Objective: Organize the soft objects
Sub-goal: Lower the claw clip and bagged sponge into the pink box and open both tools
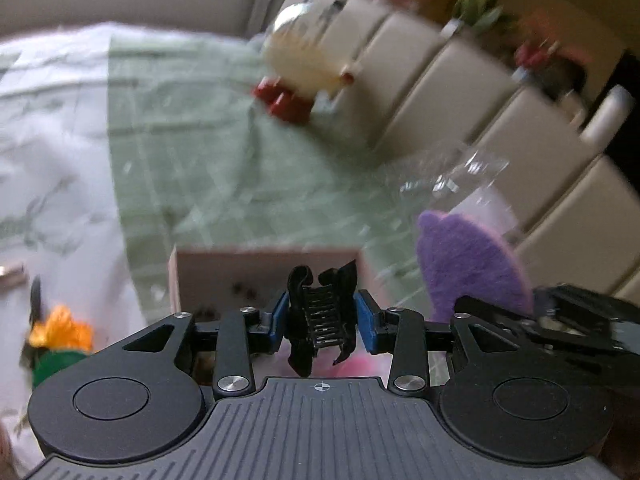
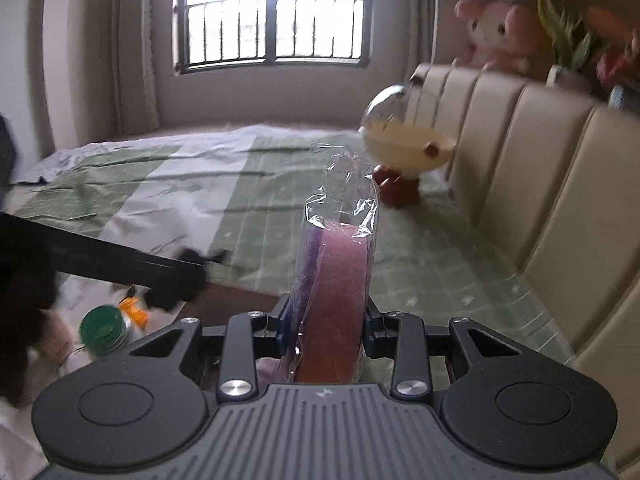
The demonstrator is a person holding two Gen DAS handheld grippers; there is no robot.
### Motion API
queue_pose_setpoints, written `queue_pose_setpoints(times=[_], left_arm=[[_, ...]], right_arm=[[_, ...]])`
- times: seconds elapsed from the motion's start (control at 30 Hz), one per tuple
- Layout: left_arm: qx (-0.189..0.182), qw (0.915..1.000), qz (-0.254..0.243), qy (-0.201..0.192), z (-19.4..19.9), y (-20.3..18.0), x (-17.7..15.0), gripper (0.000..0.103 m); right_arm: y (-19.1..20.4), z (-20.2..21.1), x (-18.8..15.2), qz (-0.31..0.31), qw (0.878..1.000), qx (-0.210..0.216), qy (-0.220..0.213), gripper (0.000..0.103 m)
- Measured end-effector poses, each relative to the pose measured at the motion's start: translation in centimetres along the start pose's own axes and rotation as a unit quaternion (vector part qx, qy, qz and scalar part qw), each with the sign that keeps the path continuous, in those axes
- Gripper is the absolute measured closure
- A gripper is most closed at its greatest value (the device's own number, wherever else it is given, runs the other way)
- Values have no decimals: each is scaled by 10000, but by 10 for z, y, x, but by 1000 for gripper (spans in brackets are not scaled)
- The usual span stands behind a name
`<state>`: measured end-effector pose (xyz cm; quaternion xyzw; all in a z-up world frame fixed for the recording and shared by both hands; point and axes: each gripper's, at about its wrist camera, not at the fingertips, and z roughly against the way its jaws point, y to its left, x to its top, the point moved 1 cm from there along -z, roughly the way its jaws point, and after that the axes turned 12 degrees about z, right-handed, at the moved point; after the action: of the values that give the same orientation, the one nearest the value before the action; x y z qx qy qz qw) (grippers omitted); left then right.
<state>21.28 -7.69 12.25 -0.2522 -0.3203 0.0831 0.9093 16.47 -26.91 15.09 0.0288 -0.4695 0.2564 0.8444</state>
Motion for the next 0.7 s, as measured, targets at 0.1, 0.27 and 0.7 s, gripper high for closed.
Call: queue_pose_setpoints(times=[0.1,0.27,0.7], left_arm=[[122,9994,115,309,-10,12,-9,63],[19,9993,173,332,-1,30,-9,63],[428,9808,-1858,402,-13,-2,-43,62]], right_arm=[[11,-15,-12,58,9996,225,131,70],[61,-54,-31,1012,9933,-381,412,66],[81,-2,-63,763,9970,38,151,30]])
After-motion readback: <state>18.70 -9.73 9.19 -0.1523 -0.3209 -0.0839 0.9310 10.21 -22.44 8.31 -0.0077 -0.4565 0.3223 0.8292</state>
